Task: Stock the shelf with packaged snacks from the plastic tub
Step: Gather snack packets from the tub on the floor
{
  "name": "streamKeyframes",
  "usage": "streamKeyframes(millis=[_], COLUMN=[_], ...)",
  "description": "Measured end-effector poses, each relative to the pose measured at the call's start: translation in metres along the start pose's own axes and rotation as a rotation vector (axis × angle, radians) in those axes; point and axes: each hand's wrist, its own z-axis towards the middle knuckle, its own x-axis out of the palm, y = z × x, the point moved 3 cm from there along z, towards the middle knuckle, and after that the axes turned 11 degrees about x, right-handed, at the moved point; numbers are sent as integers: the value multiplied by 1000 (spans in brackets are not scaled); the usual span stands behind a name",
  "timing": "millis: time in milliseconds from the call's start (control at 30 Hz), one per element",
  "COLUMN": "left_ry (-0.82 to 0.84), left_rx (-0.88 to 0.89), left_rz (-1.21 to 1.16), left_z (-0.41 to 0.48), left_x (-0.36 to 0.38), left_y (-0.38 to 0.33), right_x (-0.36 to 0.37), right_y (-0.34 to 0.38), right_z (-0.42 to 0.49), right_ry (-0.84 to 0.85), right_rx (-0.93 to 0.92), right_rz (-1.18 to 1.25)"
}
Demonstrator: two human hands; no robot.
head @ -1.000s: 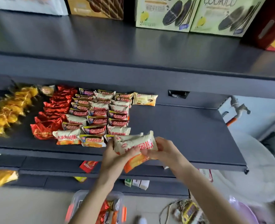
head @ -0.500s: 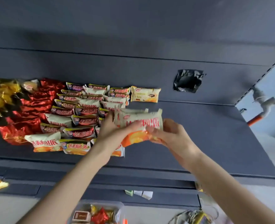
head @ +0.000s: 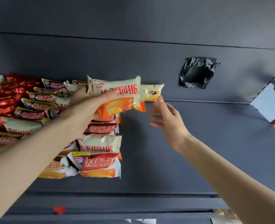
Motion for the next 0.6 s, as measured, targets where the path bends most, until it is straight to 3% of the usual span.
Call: streamKeyframes(millis=[167,300,600], left_ry=[-5,-29,-22], left_rx=[54,89,165], left_rz=[53,140,129], left_z=[19,25,32], left_x=[-6,-12,-14], left_y=[15,23,19], right_x=[-26,-30,-9], right_y=[-14,-17,-2], right_z=[46,72,131], right_ry=[-227,-293,-373], right_rx=[-110,-153,-235], right_rz=[-90,-260,-341])
